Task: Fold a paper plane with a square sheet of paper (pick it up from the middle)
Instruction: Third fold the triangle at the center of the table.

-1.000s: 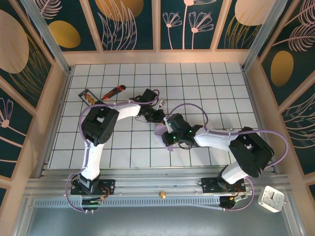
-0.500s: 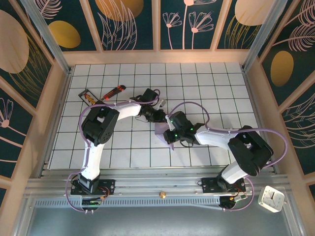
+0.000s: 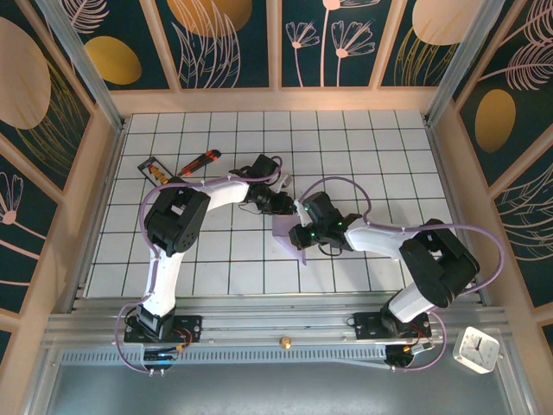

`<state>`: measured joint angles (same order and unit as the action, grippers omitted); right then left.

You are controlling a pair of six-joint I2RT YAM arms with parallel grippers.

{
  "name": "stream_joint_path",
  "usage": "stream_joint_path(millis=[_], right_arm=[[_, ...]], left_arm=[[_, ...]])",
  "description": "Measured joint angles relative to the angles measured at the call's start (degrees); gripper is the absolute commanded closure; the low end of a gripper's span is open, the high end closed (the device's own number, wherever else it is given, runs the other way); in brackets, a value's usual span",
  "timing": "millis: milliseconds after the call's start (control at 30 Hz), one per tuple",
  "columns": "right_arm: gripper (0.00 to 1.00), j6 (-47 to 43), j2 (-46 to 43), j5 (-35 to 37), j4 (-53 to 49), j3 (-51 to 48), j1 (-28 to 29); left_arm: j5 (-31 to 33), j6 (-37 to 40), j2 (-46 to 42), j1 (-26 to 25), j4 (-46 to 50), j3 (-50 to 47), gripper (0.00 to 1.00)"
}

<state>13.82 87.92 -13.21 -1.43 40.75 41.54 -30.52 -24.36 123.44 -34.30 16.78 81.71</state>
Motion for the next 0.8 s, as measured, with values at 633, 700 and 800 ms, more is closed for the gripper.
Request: stream_joint_path(millis=[633, 700, 800], right_arm=[[1.00, -0.5, 2.5, 4.8, 0.3, 0.1, 0.0], [1.00, -0.5, 2.8, 4.8, 0.8, 0.1, 0.0], [1.00, -1.2, 3.3, 4.8, 1.6, 0.1, 0.0]], left_arm=[[0.5, 0.3, 0.6, 0.0, 1.0, 0.9, 0.78], [0.5, 0.3, 0.6, 0.0, 1.0, 0.9, 0.78], [0.5, 0.3, 0.7, 0.0, 1.1, 1.1, 0.78]])
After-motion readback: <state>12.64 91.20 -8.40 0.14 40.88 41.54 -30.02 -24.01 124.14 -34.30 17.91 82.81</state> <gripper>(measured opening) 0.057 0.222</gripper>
